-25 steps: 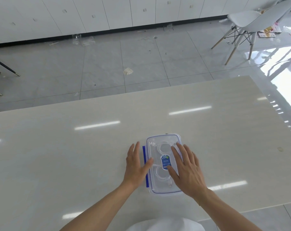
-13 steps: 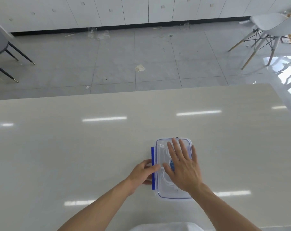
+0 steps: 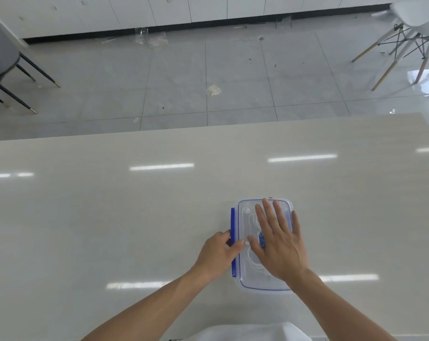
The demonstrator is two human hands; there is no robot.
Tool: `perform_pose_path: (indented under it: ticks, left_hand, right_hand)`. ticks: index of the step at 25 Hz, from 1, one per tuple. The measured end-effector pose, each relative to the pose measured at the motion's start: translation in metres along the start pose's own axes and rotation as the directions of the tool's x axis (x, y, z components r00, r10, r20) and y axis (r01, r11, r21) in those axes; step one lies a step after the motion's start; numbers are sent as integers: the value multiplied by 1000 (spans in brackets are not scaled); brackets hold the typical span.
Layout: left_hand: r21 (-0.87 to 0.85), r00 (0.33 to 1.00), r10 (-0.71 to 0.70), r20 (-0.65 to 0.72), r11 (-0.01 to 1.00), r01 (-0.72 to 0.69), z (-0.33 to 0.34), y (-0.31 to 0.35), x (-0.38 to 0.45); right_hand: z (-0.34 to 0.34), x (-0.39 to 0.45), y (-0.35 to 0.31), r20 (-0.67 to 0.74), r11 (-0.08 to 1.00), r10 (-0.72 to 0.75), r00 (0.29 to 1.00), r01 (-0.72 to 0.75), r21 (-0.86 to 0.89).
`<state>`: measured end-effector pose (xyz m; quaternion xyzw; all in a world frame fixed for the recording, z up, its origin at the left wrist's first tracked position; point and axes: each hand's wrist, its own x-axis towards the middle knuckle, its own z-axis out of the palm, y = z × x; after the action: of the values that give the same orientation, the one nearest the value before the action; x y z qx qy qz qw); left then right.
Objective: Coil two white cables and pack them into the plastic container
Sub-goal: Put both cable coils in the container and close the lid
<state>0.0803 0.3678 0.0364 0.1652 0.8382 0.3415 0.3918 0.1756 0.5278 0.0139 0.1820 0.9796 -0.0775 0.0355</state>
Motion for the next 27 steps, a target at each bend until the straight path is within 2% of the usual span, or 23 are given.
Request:
perform_pose_path:
  ticks: [4,13,16,18,19,20,21,23,25,27]
  left_hand:
    - [201,999,25,-43,979,-16,9,1,-1]
    - [338,979,91,-182,941,-24,21,10,-6]
    - [387,984,83,-156,922,-17,19,16,-3]
    - [389,987,70,-142,921,-9,18,20,-5]
    - [381,989,56,-134,925,-1,18,20,-5]
    - [374,991,47,-123,927,3,18,19,-5]
    - [368,993,42,-111,930,2,17,17,-5]
    - [349,995,45,-92,937,-10,15,15,-5]
    - [345,996,55,-76,938,-25,13,14,-2]
    - [426,986,134,-98,901,-80,10,16,-1]
  right_hand:
    - [2,-1,0,-25,1000,1,1000,-1,5]
    - [6,2,0,-46,999,24,999,-22,23]
    - [2,2,-2,-56,999,40,998,-38,37]
    - [-2,4,0,-84,993,38,996,-28,119]
    - [-2,3,3,-113,972,88,990,-61,228]
    - [-3,1,8,-125,914,199,972,-138,382]
    - [-2,-4,13,-89,803,343,935,-243,544]
    - [1,-20,26,112,510,531,840,-423,749]
    - [0,-38,36,308,273,537,785,-507,817]
    - [-5,-46,48,430,121,503,750,-553,824]
